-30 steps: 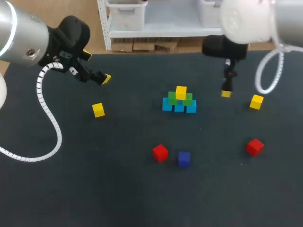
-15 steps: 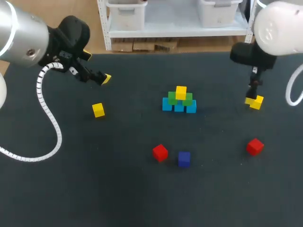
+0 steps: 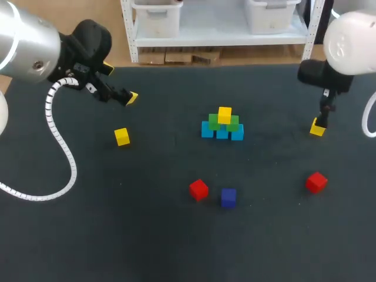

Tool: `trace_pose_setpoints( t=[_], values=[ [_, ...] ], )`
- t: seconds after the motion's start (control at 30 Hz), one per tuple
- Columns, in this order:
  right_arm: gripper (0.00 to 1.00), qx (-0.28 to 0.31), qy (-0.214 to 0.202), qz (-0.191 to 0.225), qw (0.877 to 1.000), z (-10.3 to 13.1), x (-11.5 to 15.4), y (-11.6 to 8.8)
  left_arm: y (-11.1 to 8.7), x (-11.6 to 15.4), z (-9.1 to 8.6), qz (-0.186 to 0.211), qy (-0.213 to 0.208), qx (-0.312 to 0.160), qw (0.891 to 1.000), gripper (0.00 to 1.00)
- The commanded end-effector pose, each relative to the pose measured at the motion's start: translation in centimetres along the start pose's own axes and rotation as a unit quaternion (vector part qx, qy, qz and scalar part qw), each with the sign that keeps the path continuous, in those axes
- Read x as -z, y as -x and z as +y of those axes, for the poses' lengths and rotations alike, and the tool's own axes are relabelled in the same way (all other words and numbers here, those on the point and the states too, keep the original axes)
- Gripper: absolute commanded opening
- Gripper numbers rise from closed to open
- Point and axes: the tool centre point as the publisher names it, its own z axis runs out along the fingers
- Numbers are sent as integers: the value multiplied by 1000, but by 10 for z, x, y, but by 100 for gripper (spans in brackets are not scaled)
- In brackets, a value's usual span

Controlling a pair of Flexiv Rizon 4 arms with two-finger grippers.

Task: Place the blue cubes, place green cubes on the blue cubes, place the yellow cubes on the green cubes, then place the red cubes on the yellow cubes, and place purple cube on the red cubes.

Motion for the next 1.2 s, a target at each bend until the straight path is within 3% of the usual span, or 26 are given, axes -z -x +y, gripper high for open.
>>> trace_pose_setpoints(
  t=[0.03, 0.23, 0.43, 0.47, 0.7, 0.9, 1.0, 1.2],
  values=[
    [100, 2, 13, 6, 1000, -10, -7, 5, -1, 1, 1, -2, -2, -1, 1000, 100],
    [100, 2, 19, 16, 1000, -15, -16, 4, -1, 1, 1, -2, -2, -1, 1000, 100],
    [64, 4, 22, 27, 999, -17, -21, 5, -1, 1, 1, -2, -2, -1, 1000, 100],
    [50, 4, 22, 29, 999, -18, -22, 4, -1, 1, 1, -2, -2, -1, 1000, 100],
    [38, 7, 23, 39, 999, -16, -24, 4, -1, 1, 1, -2, -2, -1, 1000, 100],
    [5, 12, 19, 43, 999, -11, -21, 3, -1, 1, 1, -2, -2, -1, 1000, 100],
    [0, 22, 14, 48, 999, -6, -13, 5, -1, 1, 1, -2, -2, -1, 1000, 100],
    [0, 49, 5, 43, 998, 13, 19, 19, -1, 1, 1, -2, -2, -1, 1000, 100]
  ],
)
